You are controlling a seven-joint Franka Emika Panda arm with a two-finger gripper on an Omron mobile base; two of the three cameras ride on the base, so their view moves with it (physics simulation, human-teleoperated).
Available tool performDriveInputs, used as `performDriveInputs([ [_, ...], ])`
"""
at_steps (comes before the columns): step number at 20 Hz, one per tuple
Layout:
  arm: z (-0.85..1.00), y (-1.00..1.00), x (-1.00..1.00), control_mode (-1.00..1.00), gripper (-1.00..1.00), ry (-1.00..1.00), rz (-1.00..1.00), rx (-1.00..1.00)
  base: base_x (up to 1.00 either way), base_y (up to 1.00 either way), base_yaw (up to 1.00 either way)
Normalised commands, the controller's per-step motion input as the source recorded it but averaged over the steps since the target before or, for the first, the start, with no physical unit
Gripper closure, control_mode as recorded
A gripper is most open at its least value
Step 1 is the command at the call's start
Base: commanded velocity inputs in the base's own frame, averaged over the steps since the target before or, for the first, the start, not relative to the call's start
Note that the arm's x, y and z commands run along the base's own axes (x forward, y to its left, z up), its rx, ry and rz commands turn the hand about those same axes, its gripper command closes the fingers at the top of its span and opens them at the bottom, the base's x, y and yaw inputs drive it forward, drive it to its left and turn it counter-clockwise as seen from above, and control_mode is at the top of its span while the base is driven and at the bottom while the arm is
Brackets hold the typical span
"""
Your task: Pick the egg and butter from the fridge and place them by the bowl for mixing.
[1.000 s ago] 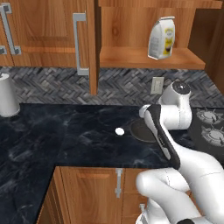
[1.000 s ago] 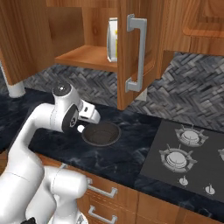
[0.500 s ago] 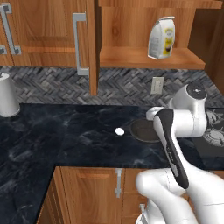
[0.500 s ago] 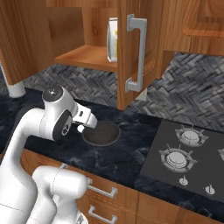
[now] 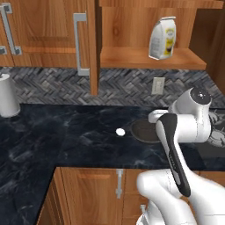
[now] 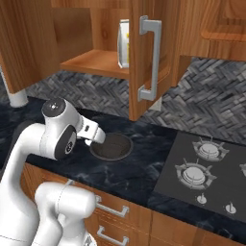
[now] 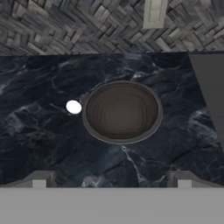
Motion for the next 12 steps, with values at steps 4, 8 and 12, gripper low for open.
performDriveInputs([
  [4,0.00,0.00,0.00,1.00,-1.00,0.00,0.00,0.00,-0.60,0.01,0.21],
  [8,0.00,0.00,0.00,1.00,-1.00,0.00,0.00,0.00,-0.70,0.00,0.33],
  [12,0.00,0.00,0.00,1.00,-1.00,0.00,0.00,0.00,-0.67,0.00,0.53],
])
